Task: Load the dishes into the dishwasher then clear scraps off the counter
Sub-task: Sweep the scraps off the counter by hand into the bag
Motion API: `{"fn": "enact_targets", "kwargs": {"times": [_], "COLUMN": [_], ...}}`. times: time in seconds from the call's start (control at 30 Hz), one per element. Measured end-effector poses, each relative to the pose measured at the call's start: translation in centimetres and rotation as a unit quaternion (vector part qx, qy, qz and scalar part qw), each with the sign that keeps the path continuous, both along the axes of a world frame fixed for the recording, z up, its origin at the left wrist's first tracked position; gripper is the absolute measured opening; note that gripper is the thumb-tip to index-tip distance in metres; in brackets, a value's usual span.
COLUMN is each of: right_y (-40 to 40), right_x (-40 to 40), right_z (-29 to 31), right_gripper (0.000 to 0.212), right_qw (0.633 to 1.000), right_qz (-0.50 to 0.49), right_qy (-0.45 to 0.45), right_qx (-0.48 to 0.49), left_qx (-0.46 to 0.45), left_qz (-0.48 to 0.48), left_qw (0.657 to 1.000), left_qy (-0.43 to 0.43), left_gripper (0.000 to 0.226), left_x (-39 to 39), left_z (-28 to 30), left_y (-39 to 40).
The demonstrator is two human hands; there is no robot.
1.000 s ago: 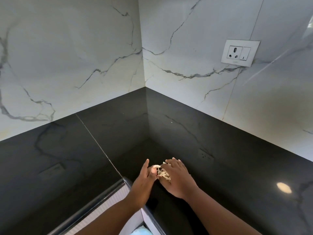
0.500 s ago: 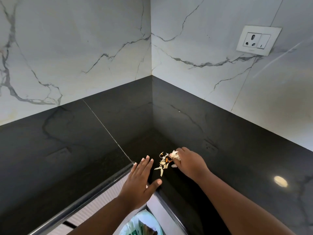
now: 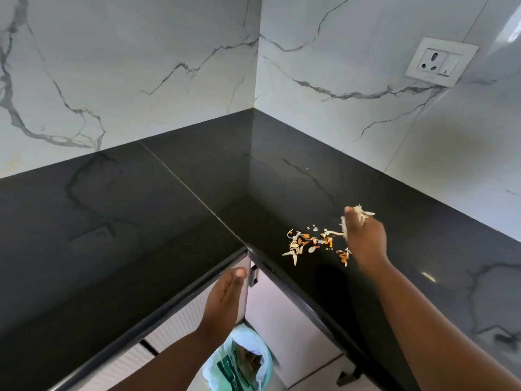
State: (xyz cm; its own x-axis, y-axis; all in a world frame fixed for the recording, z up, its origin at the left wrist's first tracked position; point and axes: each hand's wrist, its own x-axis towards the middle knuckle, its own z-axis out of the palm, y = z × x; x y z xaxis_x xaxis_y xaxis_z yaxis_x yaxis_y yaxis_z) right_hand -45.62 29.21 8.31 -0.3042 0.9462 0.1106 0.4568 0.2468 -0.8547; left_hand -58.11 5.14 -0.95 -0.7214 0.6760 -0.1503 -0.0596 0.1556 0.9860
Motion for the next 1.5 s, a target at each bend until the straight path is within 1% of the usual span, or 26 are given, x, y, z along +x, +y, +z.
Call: {"fn": "enact_targets", "kwargs": {"times": [0.07, 0.13, 0.2, 0.3, 0.37, 0.43, 0.5, 0.53, 0.57, 0.63, 0.7, 0.73, 0.83, 0.9, 1.0, 1.03, 1.17, 1.27, 1.3, 1.33, 1.4, 1.43, 1.5], "right_y": [-3.0, -6.4, -9.9, -14.7, -17.5, -19.7, -21.0, -21.3, -21.5, -21.4, -21.0, -20.7, -20.3, -19.7, -17.9, -17.2, -14.6, -13.9, -14.0, -14.1, -14.4, -14.3, -14.2], "right_x": [-0.6, -1.7, -2.8, -3.8, -4.2, -4.5, -5.0, -5.1, -5.2, -5.1, -5.0, -5.0, -5.5, -5.9, -6.9, -7.2, -7.8, -8.1, -8.1, -7.9, -7.0, -6.5, -5.2], "right_z": [0.9, 1.0, 0.1, -3.5, -7.7, -12.7, -18.9, -22.2, -25.5, -31.7, -38.1, -41.3, -49.4, -54.0, -58.6, -60.0, -64.0, -66.0, -66.3, -66.4, -65.4, -64.7, -62.0], "right_gripper": [0.045, 0.040, 0.043, 0.039, 0.044, 0.053, 0.062, 0.062, 0.057, 0.042, 0.037, 0.038, 0.038, 0.034, 0.028, 0.027, 0.043, 0.065, 0.066, 0.066, 0.065, 0.066, 0.061], "right_qw": [0.994, 0.981, 0.972, 0.952, 0.938, 0.928, 0.925, 0.925, 0.923, 0.913, 0.909, 0.905, 0.889, 0.886, 0.886, 0.883, 0.863, 0.844, 0.844, 0.846, 0.839, 0.834, 0.835], "right_qz": [-0.013, -0.002, 0.033, 0.121, 0.185, 0.236, 0.237, 0.228, 0.221, 0.218, 0.209, 0.198, 0.173, 0.149, 0.110, 0.106, 0.108, 0.130, 0.135, 0.131, 0.081, 0.054, 0.042], "right_qy": [0.079, 0.131, 0.148, 0.137, 0.096, 0.027, -0.024, -0.044, -0.064, -0.113, -0.159, -0.175, -0.215, -0.213, -0.191, -0.201, -0.257, -0.309, -0.299, -0.270, -0.205, -0.189, -0.198], "right_qx": [-0.079, -0.144, -0.177, -0.245, -0.277, -0.287, -0.295, -0.301, -0.307, -0.324, -0.324, -0.332, -0.366, -0.384, -0.409, -0.411, -0.420, -0.419, -0.424, -0.440, -0.498, -0.516, -0.511], "left_qx": [-0.015, -0.051, -0.069, -0.075, -0.069, -0.046, -0.042, -0.046, -0.050, -0.063, -0.094, -0.118, -0.172, -0.183, -0.179, -0.180, -0.198, -0.210, -0.208, -0.205, -0.218, -0.219, -0.216], "left_qz": [0.026, 0.024, 0.015, 0.034, 0.055, 0.070, 0.084, 0.091, 0.105, 0.149, 0.182, 0.188, 0.191, 0.186, 0.177, 0.180, 0.179, 0.156, 0.147, 0.137, 0.134, 0.135, 0.142], "left_qw": [0.993, 0.971, 0.941, 0.897, 0.873, 0.860, 0.849, 0.841, 0.829, 0.797, 0.777, 0.776, 0.789, 0.791, 0.805, 0.807, 0.816, 0.812, 0.806, 0.802, 0.800, 0.803, 0.808], "left_qy": [-0.116, -0.234, -0.332, -0.435, -0.479, -0.503, -0.520, -0.531, -0.547, -0.582, -0.595, -0.590, -0.559, -0.554, -0.537, -0.532, -0.513, -0.522, -0.535, -0.544, -0.542, -0.537, -0.530], "left_gripper": [0.044, 0.048, 0.055, 0.059, 0.054, 0.043, 0.034, 0.027, 0.023, 0.031, 0.040, 0.041, 0.030, 0.026, 0.014, 0.014, 0.029, 0.041, 0.048, 0.054, 0.060, 0.061, 0.064], "left_x": [-0.4, -0.5, -0.3, 0.5, 1.4, 2.1, 2.9, 3.2, 3.3, 3.1, 2.9, 2.8, 2.6, 2.3, 1.7, 1.3, -0.3, -1.2, -1.2, -1.3, -1.1, -0.9, -0.2], "left_z": [-0.6, -1.4, -2.5, -4.6, -6.9, -9.8, -13.8, -15.9, -18.3, -23.6, -28.8, -31.1, -37.1, -40.8, -45.1, -46.5, -50.9, -51.8, -51.8, -51.9, -51.5, -51.0, -48.7], "left_y": [-0.8, -1.5, -2.3, -3.2, -3.5, -3.9, -4.2, -4.3, -4.4, -4.2, -3.6, -3.2, -1.9, -1.0, 0.3, 0.8, 2.4, 2.4, 2.3, 2.1, 1.5, 1.1, 0.3]}}
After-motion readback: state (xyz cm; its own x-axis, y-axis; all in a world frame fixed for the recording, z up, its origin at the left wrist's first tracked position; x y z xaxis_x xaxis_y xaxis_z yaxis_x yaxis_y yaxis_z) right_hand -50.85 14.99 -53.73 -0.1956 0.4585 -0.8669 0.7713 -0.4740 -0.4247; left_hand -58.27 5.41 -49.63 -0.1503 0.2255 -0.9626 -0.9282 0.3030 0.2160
